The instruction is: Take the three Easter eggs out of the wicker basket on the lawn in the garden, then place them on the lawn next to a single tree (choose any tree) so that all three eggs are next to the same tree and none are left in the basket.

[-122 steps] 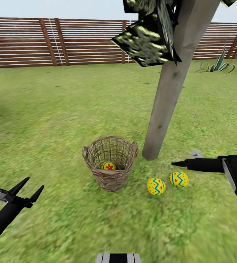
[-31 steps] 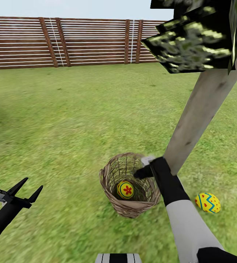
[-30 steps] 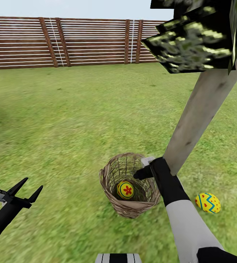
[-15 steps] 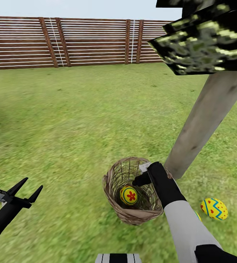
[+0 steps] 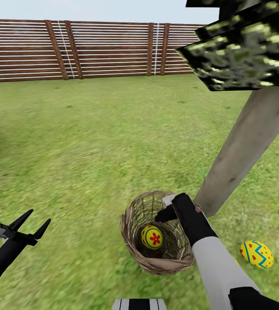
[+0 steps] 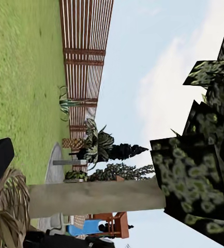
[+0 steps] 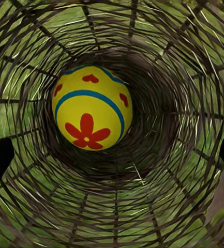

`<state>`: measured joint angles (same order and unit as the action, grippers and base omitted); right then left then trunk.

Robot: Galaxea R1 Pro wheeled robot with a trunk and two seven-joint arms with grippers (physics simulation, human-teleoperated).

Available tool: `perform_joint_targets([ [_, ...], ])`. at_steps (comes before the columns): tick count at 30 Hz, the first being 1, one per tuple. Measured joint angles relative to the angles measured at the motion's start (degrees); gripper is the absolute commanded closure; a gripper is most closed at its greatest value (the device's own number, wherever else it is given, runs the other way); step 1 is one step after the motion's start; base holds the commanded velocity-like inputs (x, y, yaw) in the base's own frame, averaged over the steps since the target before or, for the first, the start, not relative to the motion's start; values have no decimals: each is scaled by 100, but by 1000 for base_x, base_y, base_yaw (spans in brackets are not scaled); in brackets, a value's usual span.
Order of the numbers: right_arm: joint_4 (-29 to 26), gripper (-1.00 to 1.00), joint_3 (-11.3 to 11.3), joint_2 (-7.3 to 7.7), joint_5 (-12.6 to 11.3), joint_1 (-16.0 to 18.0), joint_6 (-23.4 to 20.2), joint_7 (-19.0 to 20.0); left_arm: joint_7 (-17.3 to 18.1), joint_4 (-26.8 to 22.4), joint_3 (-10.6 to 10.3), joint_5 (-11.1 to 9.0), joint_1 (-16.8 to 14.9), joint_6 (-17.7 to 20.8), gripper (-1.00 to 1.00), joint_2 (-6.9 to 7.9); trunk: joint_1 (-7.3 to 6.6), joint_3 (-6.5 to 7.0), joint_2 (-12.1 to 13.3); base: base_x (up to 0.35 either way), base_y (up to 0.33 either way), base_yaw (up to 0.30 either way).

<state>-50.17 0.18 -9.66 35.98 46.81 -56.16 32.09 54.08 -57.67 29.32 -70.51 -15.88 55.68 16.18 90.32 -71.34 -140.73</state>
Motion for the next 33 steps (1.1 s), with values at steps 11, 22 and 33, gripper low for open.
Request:
perform_joint_targets([
  [11, 95, -100, 326, -7, -17, 0, 433, -19, -1, -9, -16, 2, 0, -1, -100, 7, 144, -173, -252, 0, 0, 0],
  [22, 886, -100, 326, -33, -114, 143, 1006, -522, -9, -9, -34, 2, 0, -6, -100, 7, 172, -417, -267, 0, 0, 0],
  [33, 2230, -100, 336, -34, -1255, 637, 1918, -1847, -13, -4, -35, 8, 0, -8, -100, 8, 201, -660, -282, 0, 0, 0],
])
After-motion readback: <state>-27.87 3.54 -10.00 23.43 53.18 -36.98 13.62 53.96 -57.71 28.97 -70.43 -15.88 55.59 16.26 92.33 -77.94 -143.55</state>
